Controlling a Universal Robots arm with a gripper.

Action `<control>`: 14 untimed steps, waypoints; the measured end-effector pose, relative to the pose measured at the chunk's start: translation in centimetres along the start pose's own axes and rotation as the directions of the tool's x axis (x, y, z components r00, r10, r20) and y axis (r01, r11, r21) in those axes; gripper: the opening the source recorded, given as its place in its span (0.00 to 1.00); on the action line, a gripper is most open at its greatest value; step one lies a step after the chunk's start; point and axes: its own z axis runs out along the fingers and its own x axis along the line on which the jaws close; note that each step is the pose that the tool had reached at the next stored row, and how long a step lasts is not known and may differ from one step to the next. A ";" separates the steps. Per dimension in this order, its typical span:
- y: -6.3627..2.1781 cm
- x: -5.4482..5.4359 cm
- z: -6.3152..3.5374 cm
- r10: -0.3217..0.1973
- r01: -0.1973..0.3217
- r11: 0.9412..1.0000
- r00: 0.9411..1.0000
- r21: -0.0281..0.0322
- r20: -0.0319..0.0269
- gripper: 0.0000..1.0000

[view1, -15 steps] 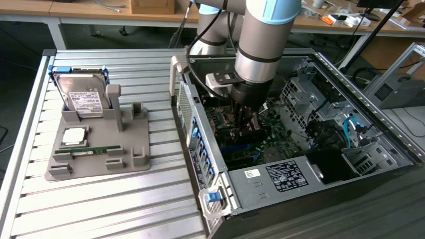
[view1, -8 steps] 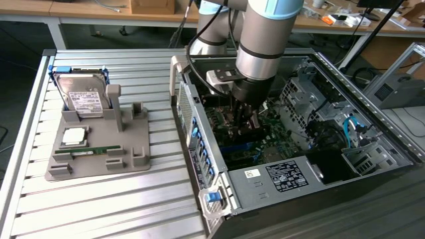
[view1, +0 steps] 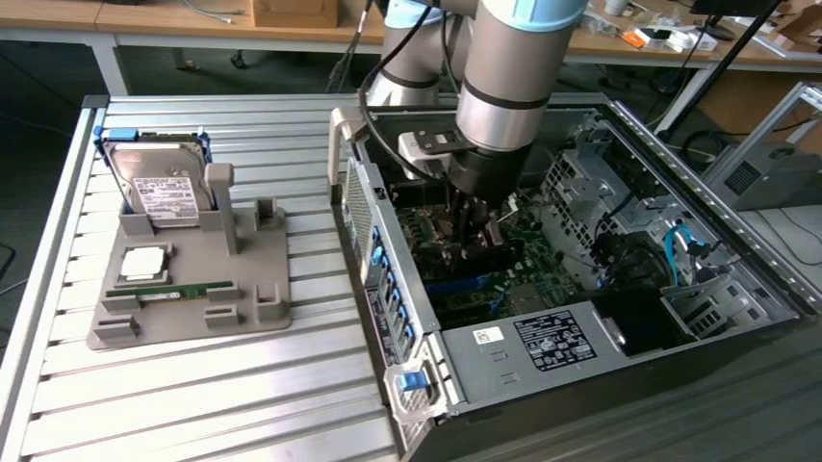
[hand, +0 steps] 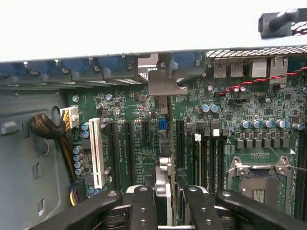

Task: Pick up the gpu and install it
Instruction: 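Insert the gpu into the slot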

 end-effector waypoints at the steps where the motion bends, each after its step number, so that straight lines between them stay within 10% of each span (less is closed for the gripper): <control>1: 0.10 0.0 0.03 0.000 0.000 1.000 1.000 0.000 0.000 0.27; 14: 0.91 0.2 0.35 -0.012 0.012 1.000 1.000 0.001 0.009 0.27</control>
